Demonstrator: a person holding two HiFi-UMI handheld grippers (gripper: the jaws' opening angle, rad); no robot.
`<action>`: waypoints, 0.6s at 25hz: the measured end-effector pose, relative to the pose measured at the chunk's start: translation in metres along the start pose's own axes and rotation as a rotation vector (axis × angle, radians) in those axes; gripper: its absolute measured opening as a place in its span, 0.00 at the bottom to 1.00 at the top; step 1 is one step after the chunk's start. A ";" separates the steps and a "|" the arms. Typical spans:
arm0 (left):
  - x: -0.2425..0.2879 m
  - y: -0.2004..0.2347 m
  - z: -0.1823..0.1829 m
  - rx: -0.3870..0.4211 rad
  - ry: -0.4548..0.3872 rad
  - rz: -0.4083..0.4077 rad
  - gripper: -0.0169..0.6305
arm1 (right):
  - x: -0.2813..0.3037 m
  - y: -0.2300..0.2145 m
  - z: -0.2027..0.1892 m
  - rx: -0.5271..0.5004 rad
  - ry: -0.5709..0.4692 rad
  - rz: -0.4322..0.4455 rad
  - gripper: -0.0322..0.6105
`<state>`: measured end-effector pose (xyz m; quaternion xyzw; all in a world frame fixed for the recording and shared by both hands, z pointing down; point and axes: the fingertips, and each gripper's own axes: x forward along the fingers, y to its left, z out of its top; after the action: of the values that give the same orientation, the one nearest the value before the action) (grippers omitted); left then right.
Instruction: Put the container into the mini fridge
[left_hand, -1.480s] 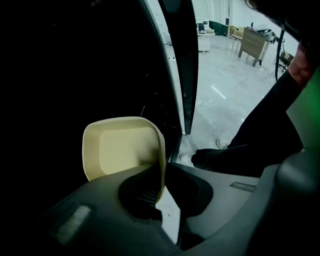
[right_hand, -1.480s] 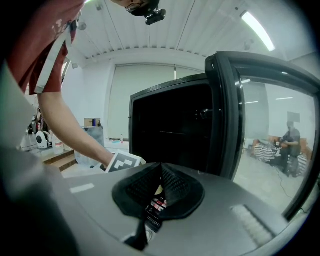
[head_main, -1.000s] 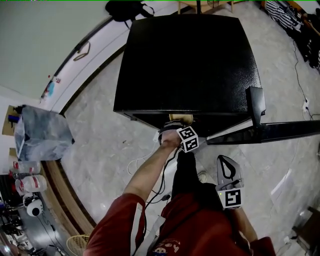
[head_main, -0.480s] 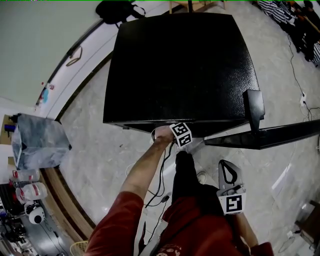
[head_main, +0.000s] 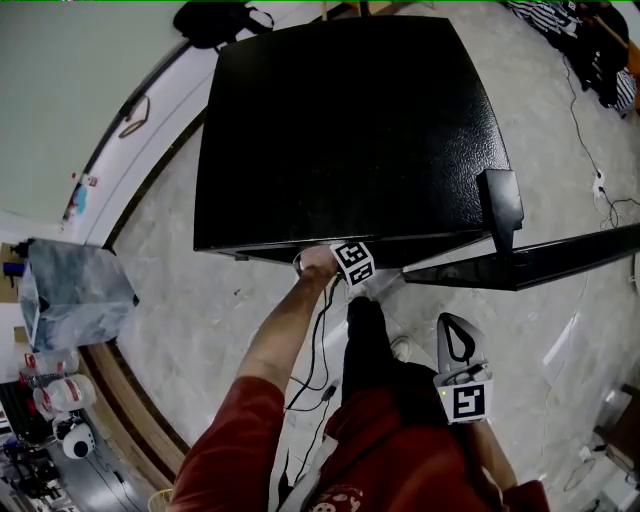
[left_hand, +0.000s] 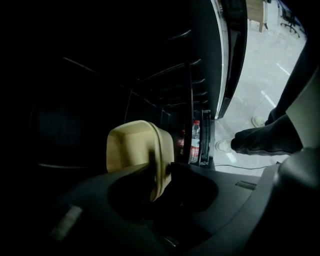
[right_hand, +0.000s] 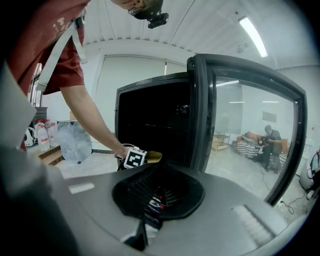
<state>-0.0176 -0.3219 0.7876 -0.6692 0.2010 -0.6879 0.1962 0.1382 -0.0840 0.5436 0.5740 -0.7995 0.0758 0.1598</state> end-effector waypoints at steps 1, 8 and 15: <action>0.001 0.000 0.000 0.007 -0.003 0.016 0.21 | 0.000 0.001 0.000 -0.003 0.003 0.002 0.05; -0.016 0.004 -0.009 0.012 0.014 0.083 0.33 | -0.004 0.009 0.003 -0.009 -0.013 0.018 0.05; -0.045 -0.010 -0.014 0.026 -0.001 0.134 0.34 | -0.017 0.018 0.008 -0.020 -0.056 0.036 0.05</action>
<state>-0.0303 -0.2887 0.7547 -0.6521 0.2365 -0.6753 0.2505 0.1245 -0.0656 0.5313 0.5597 -0.8147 0.0547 0.1416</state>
